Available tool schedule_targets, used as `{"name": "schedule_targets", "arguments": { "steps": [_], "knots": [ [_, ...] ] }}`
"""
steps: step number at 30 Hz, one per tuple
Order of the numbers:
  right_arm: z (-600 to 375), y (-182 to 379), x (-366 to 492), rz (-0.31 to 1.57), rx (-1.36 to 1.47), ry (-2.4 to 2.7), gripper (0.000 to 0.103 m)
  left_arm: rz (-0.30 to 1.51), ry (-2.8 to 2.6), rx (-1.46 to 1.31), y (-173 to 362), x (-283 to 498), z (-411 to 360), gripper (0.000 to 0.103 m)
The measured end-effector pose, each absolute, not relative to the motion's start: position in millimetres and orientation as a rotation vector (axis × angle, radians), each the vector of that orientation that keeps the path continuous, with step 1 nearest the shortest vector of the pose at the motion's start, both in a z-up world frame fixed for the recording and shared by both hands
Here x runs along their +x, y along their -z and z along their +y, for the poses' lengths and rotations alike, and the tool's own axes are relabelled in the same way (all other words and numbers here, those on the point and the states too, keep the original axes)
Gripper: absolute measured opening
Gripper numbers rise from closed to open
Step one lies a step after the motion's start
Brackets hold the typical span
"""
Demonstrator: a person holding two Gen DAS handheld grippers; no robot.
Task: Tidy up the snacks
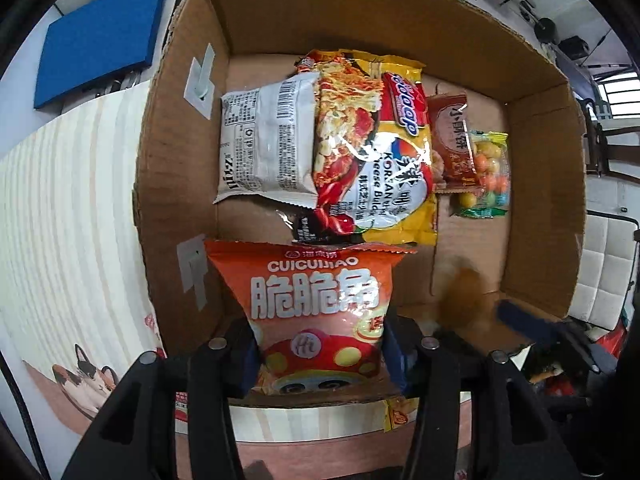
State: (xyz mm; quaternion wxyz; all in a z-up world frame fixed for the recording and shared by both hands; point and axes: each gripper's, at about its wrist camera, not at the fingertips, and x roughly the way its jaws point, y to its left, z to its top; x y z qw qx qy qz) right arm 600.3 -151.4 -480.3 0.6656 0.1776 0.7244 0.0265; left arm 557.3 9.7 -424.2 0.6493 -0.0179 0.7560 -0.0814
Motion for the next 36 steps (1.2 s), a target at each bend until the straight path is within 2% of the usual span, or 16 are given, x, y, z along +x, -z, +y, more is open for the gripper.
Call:
{"name": "schedule_targets", "arguments": {
  "steps": [2,4,28,36],
  "knots": [
    [-152,478,601,1.623,0.356,-0.037,0.095,1.718,0.166,-0.029,426,561,9,0.071],
    [-153,477,602,1.626,0.347,-0.028,0.095,1.712,0.160,-0.029,424,561,11,0.082],
    [-160,412,564,1.494,0.211,0.027,0.095,1.505,0.133,0.006,350,516,17,0.082],
    [-159,376,531,1.378,0.150,0.055,0.096,1.331,0.100,0.048,310,478,16,0.082]
  ]
}}
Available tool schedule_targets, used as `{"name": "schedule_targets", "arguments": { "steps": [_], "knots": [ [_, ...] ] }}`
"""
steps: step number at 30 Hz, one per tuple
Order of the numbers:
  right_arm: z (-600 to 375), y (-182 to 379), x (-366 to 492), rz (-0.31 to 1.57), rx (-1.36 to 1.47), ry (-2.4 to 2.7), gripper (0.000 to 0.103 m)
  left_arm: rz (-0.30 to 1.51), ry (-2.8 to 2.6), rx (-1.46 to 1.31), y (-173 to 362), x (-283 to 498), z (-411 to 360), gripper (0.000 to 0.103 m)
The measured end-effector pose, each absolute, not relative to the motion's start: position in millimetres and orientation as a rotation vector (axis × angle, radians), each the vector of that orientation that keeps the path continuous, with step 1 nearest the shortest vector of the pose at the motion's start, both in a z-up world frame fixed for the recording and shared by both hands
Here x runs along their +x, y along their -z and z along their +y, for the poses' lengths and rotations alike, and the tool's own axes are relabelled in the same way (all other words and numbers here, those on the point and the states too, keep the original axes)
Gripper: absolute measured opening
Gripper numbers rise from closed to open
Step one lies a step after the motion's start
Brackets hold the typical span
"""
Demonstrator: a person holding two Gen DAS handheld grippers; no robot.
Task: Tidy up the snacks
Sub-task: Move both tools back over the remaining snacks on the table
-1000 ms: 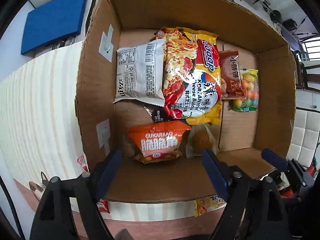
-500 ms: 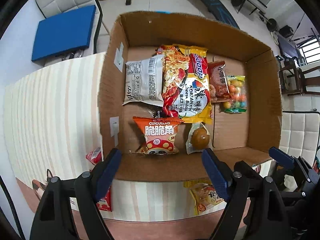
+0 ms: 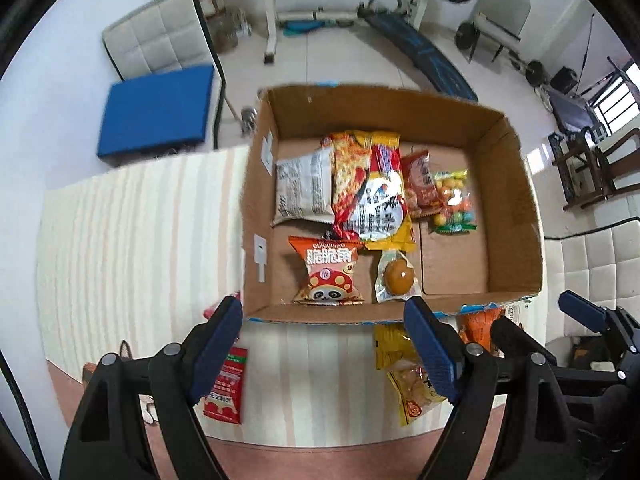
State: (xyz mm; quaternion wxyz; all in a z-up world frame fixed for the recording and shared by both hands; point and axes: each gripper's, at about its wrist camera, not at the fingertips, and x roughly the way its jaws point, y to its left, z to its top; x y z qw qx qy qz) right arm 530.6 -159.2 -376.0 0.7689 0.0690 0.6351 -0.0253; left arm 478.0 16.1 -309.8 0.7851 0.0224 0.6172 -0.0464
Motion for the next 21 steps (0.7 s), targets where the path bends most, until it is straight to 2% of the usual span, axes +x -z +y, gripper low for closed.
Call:
{"name": "schedule_targets", "arguments": {
  "steps": [13,21],
  "knots": [
    [-176,350,469,1.270,0.193,0.098,0.096,1.171,0.087,0.060,282,417,15,0.082],
    [-208,387,436,1.347,0.301,0.132,0.096,1.251,0.114,0.079,322,395,-4,0.082]
  ]
}}
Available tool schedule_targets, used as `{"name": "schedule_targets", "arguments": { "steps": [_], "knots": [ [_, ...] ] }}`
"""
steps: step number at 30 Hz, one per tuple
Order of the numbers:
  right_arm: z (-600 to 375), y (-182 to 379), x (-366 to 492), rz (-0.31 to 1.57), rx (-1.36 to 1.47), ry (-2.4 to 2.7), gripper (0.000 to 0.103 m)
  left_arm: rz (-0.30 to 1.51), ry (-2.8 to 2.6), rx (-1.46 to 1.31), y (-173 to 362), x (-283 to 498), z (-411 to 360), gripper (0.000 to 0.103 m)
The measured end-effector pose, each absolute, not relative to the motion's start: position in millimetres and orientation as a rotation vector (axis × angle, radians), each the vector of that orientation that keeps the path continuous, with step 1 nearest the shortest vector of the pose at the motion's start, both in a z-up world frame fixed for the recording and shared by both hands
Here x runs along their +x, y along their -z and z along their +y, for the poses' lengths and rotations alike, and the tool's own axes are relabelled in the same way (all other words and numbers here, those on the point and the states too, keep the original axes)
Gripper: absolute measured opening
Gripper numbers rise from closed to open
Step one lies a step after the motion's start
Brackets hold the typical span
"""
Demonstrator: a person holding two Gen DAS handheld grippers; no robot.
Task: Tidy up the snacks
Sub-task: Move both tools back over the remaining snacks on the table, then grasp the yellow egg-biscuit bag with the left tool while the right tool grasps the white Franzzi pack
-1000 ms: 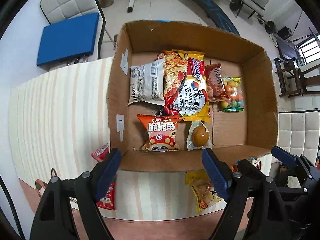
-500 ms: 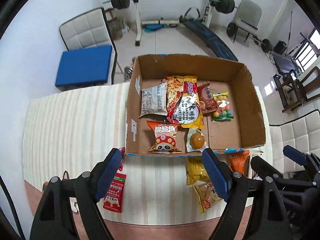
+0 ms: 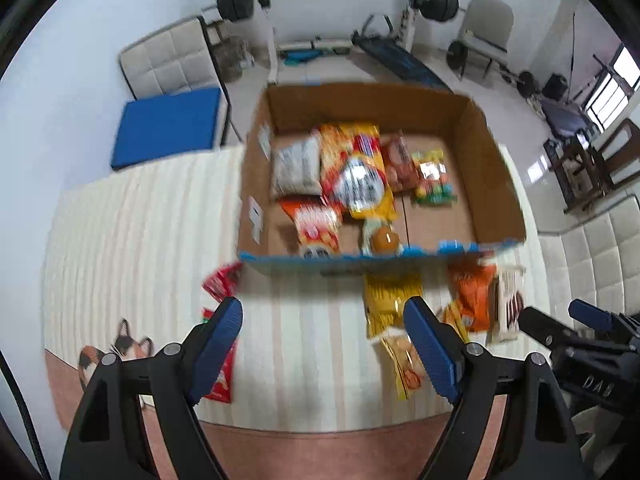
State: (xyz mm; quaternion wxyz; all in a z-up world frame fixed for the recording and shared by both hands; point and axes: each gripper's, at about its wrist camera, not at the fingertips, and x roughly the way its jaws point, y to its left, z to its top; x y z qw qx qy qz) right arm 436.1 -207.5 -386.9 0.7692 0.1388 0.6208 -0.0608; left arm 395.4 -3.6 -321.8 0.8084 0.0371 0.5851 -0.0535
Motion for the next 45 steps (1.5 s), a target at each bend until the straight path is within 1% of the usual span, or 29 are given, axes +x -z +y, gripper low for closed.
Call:
{"name": "schedule_targets", "arguments": {
  "steps": [8,11,16,22,27,29,32,34,36,40,45],
  "knots": [
    [-253,457,414,1.493,0.447,0.177,0.096,1.417,0.294,0.171,394,372,-59,0.082],
    [-270,471,404,1.514,0.475,0.203,0.096,1.434,0.407,0.311,419,367,-94,0.082],
    [-299,487,385,1.546,0.507,0.242,0.096,1.392,0.590,0.597,447,357,-145,0.082],
    [-323,503,382,1.579,0.497,0.226,0.096,1.460,0.715,0.733,482,353,-179,0.082],
    [-331,524,407,1.606,0.466,0.197,0.095,1.526,0.674,0.600,491,358,-179,0.082],
    [-331,534,418,1.624,0.458,0.194,0.095,1.549,0.623,0.524,489,360,-172,0.077],
    [-328,548,435,1.634,0.434,0.190,0.094,1.620,0.541,0.375,489,364,-152,0.077],
    [-327,557,442,1.653,0.425,0.194,0.088,1.665,0.461,0.269,490,363,-137,0.077],
    [-323,564,445,1.671,0.409,0.194,0.066,1.710,0.410,0.156,492,357,-121,0.077],
    [-317,566,437,1.684,0.398,0.181,0.065,1.746,0.384,0.063,497,346,-110,0.077],
    [-309,570,412,1.753,0.364,0.135,0.065,1.677,0.382,0.223,489,336,-124,0.077]
  ]
}}
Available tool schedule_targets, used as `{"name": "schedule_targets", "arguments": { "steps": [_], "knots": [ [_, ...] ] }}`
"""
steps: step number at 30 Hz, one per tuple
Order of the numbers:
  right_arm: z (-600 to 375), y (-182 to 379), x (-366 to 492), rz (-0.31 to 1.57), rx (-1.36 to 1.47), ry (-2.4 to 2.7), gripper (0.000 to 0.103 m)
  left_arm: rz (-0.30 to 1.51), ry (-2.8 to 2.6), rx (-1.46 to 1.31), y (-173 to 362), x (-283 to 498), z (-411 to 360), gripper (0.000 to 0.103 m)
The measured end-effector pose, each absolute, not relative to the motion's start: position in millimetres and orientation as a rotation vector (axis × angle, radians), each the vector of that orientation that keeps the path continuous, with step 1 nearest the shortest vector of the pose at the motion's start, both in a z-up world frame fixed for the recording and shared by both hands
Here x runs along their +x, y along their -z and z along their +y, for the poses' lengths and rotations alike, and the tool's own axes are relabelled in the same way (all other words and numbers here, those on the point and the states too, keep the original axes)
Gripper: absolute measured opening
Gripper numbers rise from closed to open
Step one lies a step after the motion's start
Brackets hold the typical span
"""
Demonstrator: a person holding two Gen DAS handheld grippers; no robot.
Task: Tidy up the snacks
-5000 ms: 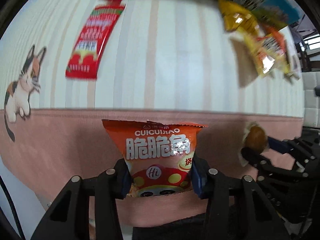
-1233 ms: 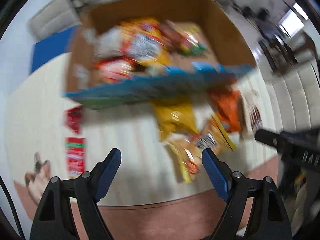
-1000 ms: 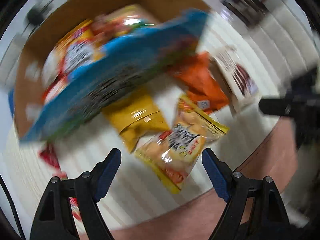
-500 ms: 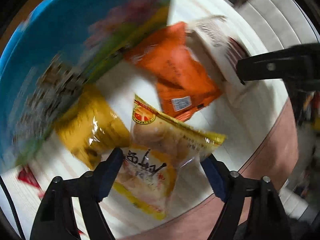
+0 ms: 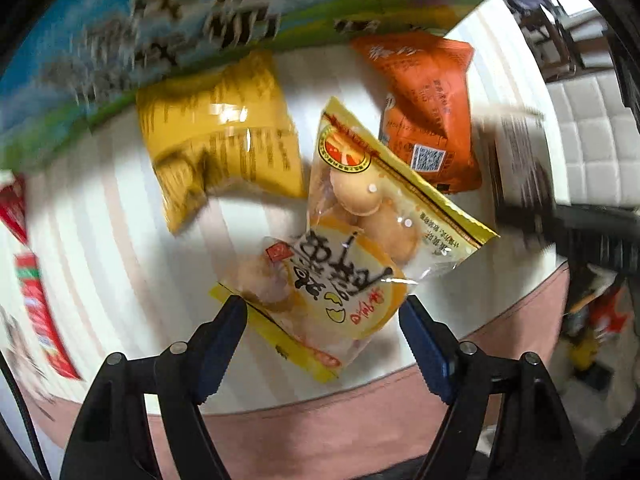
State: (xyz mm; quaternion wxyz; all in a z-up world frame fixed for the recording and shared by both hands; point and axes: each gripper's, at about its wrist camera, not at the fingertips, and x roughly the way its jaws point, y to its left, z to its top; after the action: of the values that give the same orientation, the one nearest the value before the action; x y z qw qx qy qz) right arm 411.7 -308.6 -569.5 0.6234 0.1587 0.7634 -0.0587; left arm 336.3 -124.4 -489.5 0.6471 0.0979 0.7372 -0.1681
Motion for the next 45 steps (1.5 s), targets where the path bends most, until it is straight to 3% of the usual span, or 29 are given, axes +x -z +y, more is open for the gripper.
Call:
{"name": "schedule_targets", "arguments": {
  "steps": [5,8,22,25,26,31,39,45],
  "knots": [
    [-307,574,378,1.831,0.428,0.074,0.066,1.588,0.440,0.367,464,327,-140,0.077],
    [-310,575,374,1.831,0.428,0.072,0.073,1.555,0.478,0.427,452,327,-145,0.078],
    [-327,588,387,1.803,0.444,0.156,0.075,1.647,0.556,0.444,487,369,-192,0.077],
    [-316,584,388,1.784,0.402,0.177,0.068,1.640,0.496,0.411,481,376,-172,0.061],
    [-314,582,388,1.770,0.392,0.182,0.065,1.666,0.453,0.382,481,375,-166,0.060],
    [-302,582,381,1.811,0.510,0.141,0.066,1.732,0.339,0.210,478,365,-139,0.060],
    [-288,579,390,1.821,0.473,0.160,0.067,1.696,0.345,0.254,500,356,-122,0.062],
    [-246,566,386,1.750,0.348,0.189,0.062,1.645,0.337,0.215,483,361,-117,0.050]
  ]
}}
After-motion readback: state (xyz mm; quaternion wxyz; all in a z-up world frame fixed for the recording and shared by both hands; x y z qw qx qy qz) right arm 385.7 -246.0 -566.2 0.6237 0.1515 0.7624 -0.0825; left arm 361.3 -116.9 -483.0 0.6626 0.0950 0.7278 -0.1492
